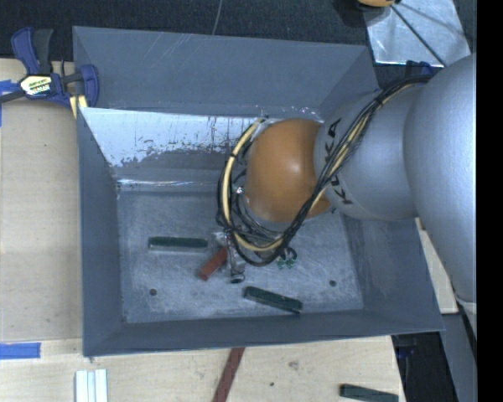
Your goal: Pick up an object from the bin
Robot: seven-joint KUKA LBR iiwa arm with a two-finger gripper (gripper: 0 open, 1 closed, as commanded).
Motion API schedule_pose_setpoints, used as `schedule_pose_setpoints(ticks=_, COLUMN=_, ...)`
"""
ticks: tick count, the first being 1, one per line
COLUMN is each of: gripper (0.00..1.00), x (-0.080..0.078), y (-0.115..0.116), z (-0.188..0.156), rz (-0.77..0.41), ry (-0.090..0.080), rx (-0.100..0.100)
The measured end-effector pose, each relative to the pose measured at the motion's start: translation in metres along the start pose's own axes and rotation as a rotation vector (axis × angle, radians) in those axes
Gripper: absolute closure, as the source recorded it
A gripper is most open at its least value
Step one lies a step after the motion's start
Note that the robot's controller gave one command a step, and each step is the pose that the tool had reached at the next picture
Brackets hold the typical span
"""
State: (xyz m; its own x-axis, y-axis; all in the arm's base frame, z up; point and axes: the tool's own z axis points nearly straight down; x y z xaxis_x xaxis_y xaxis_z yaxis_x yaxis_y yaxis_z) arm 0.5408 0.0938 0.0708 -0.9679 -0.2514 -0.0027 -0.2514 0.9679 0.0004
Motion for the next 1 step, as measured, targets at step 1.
schedule_pose_setpoints(ticks=1, gripper=1.0, x=0.0, y=0.0, z=0.0, rz=0.0, ry=0.0, rx=0.0)
